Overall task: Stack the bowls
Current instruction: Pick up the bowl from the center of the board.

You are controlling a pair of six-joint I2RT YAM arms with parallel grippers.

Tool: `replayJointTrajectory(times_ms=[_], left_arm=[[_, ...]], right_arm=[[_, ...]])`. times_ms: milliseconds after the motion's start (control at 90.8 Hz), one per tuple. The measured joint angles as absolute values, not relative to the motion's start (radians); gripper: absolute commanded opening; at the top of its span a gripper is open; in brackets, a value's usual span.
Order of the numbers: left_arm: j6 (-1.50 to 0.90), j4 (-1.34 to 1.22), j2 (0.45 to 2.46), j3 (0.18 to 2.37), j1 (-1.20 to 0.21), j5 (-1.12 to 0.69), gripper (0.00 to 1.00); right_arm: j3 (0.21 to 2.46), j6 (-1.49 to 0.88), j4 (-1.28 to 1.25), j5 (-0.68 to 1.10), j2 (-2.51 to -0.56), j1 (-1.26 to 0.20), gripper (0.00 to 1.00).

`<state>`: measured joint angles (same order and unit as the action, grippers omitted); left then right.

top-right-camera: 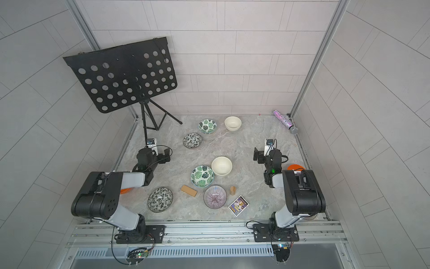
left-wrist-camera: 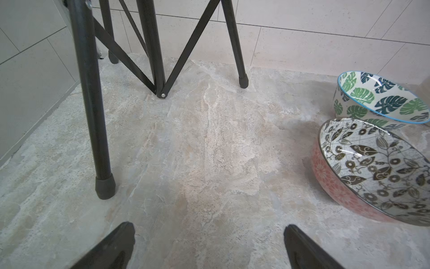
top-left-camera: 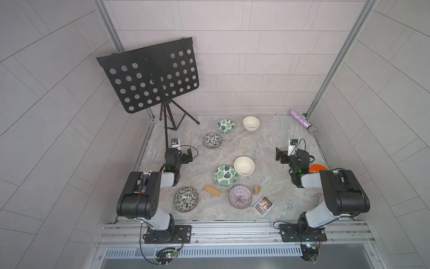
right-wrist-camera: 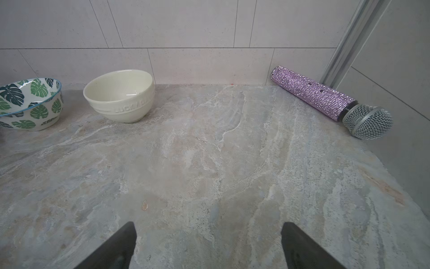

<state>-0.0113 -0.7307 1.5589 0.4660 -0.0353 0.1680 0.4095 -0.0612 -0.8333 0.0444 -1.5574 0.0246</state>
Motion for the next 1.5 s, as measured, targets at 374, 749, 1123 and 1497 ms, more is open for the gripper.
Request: replayJointTrajectory(times_ms=[374,749,1123,1497], left_arm=[[-0.011,-0.731,1.559,0.466,-0.035,0.168,1.0],[-0.017,-0.73,1.558,0.466,-0.032,0.16,0.96],[-0.299,0.257,1.312,1.095,-0.075,0.345,0.75],[-0.759,1.053,1.017,0.906,-0.184,0.254,0.71]], right_arm=[[0.41,-0.061,-0.833,0.044,-1.557,0.025,1.0],[0.41,-0.064,-0.833,0.044,-1.557,0.025,1.0],[0.776,-0.022,-0.235,0.032,-1.353,-0.188,0.99],[0.968,-0.038,0.273,0.013,-1.269,-0.345,0.93]])
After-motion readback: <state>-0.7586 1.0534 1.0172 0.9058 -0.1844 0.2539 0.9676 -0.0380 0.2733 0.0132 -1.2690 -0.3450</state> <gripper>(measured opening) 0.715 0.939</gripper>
